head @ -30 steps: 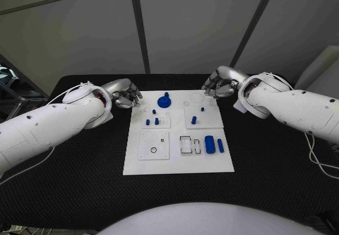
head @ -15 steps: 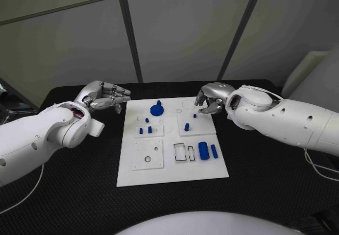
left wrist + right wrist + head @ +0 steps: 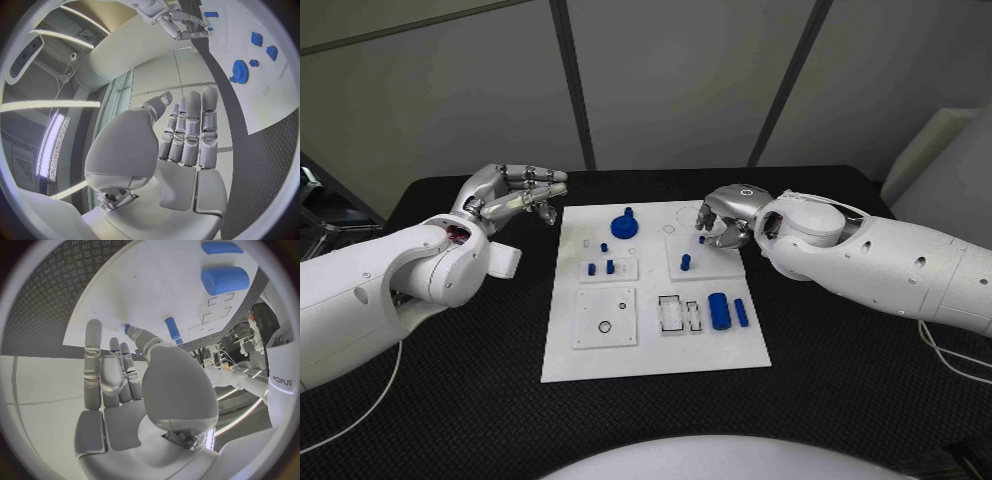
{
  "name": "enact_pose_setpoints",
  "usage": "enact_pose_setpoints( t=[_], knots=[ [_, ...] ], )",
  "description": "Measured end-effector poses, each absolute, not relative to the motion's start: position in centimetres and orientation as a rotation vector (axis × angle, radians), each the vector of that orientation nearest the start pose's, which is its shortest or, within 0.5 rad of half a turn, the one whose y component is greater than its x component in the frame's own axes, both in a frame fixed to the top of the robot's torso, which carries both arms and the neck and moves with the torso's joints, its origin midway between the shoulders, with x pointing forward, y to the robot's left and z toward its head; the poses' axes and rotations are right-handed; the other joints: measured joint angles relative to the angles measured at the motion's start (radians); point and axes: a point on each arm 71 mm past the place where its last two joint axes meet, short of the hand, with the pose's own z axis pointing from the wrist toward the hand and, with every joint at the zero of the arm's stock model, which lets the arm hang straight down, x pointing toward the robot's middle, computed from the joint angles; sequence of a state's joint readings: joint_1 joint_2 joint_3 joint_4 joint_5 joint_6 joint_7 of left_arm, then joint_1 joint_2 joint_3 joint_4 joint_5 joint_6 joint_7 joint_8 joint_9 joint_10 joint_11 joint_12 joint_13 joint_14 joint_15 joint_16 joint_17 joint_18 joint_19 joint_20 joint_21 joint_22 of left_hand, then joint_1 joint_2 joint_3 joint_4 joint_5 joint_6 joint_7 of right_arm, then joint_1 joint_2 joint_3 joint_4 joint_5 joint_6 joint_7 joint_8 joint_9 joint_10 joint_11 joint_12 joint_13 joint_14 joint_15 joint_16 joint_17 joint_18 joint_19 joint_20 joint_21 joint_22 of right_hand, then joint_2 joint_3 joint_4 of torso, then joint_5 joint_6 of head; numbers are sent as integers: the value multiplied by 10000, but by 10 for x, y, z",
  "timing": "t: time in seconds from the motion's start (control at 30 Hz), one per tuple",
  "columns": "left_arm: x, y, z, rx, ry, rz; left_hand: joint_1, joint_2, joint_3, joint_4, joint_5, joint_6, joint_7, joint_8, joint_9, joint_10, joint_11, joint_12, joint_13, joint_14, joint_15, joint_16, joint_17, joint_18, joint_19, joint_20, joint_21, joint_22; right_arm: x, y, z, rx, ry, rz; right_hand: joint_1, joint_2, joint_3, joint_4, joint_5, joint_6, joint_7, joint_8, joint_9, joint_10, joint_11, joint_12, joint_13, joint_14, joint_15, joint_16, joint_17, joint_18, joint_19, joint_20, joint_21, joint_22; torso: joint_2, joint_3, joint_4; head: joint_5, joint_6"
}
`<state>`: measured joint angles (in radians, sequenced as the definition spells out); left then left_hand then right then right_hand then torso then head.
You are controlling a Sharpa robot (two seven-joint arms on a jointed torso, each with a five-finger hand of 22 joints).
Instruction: Assemble the parts on the task board
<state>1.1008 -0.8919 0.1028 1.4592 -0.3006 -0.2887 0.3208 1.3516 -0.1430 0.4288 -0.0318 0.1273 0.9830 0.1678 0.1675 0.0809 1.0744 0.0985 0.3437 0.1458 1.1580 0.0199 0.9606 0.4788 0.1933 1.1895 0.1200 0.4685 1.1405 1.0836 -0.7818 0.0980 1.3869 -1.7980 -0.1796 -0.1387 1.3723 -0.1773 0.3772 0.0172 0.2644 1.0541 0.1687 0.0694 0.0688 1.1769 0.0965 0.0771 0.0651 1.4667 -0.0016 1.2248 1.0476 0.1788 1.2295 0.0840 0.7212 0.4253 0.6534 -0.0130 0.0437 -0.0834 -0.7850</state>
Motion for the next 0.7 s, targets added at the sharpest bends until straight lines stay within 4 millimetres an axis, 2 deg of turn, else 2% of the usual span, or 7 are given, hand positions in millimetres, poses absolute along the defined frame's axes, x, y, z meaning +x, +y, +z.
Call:
enact_pose_setpoints(
  t=[0.2, 0.33, 0.4, 0.5, 0.7],
  knots=[
    [499, 252, -179, -9290, 14265, -14055, 0, 0, 0, 0, 0, 0, 0, 0, -1, 0, 1, 0, 17, 0, 0, 0, -9, 0, 0, 0, 0, -13, 503, -206, -215, -3774, 16924, 3967, 46, -36, 154, -17, 0, 0, 0, 0, 2, 0, 0, 0, 0, 0, 0, 193, 204, -1, -35, 35, 136, 100, 0, 6, -8, 57, -46],
    [499, 252, -179, -9356, 14222, -14098, 0, 0, -28, -28, 0, -1, 0, 0, -2, -1, 1, 0, 27, 0, 0, -41, -21, -1, 0, 0, 0, -27, 503, -204, -218, -3824, 17003, 3958, 136, 54, 312, -59, 0, 61, -61, 0, 14, 12, -12, 0, 0, 0, 0, 476, 526, 0, -35, 35, 301, 205, 1, 10, -14, 78, -56],
    [499, 252, -179, -9384, 14217, -14111, 0, 0, -33, -23, 0, -1, 0, 0, -2, -1, 1, 18, 27, 0, 0, -41, -21, 0, 0, 0, -18, -37, 503, -204, -219, -3838, 17040, 3942, 200, 118, 422, -80, 0, 127, -54, 0, 28, 79, -78, 0, 4, 0, 0, 603, 674, 0, -59, 11, 404, 261, 0, 12, -18, 83, -57],
    [499, 252, -179, -9416, 14212, -14120, 0, 0, -54, -2, 0, -1, 0, 0, -2, -32, -10, 46, 27, 0, 0, -41, -28, 0, 0, 0, -55, -47, 504, -204, -220, -3854, 17071, 3905, 200, 118, 575, -101, 0, 197, -90, 0, 29, 156, -76, 0, 9, 0, 0, 705, 786, 0, -105, 12, 552, 363, -1, 15, -19, 74, -57],
    [499, 252, -180, -9468, 14206, -14106, 0, 0, -54, -2, 0, -1, -1, 0, -3, -110, 3, 46, 40, -35, 36, -41, -38, -1, 1, 1, -55, -75, 505, -202, -220, -3906, 17062, 3899, 309, 227, 830, -141, -15, 469, -180, 56, 63, 403, -181, 44, 22, 0, 0, 934, 1015, 1, -235, -20, 839, 568, -6, 13, -20, 52, -71]
  ],
)
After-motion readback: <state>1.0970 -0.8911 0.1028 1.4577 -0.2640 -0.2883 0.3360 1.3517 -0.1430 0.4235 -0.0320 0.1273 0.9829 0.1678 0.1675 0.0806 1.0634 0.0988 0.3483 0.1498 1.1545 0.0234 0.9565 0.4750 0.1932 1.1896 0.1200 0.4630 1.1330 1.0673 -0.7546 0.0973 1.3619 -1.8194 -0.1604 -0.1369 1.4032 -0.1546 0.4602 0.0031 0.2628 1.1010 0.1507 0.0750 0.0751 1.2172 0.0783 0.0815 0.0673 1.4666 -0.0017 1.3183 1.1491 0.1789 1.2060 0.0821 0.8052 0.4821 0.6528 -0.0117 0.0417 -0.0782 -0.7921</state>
